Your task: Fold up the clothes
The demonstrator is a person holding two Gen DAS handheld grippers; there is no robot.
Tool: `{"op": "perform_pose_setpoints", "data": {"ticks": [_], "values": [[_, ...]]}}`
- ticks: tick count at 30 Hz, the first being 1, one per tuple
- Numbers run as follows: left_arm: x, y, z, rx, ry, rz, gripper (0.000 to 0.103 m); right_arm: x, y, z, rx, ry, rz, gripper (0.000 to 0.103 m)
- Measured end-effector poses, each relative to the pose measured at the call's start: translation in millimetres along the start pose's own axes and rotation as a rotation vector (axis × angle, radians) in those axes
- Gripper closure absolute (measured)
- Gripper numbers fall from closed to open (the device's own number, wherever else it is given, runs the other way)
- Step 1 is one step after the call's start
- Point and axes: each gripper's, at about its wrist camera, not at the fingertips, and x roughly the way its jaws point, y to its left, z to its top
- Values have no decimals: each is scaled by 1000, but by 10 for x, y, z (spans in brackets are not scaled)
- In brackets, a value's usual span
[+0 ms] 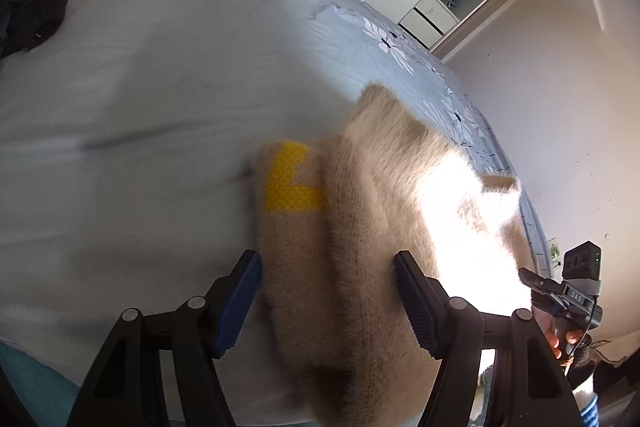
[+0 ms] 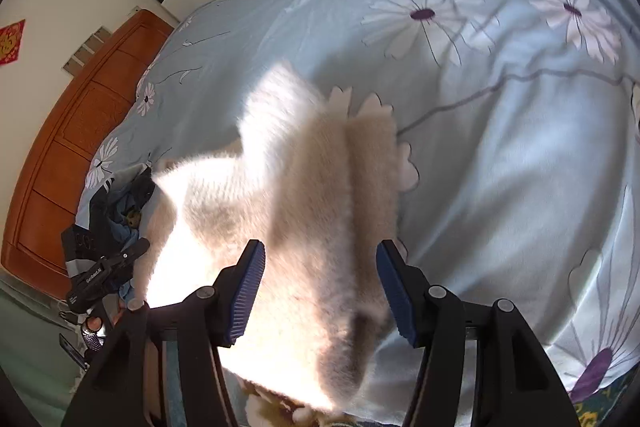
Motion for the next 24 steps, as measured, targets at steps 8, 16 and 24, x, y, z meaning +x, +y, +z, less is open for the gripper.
{"op": "perform_pose_setpoints", "data": {"ticks": [8,16,24], "values": [[169,150,16,-125,12,-113,31,246,-185,35,90,-28,105,41],[97,56,-73,-149,-25,-93,41,165,-115,-72,83,-78,103,45],[-13,-16,-121,-169,-34,-63,58,64,-42,-188,103,-101,101,53]]}}
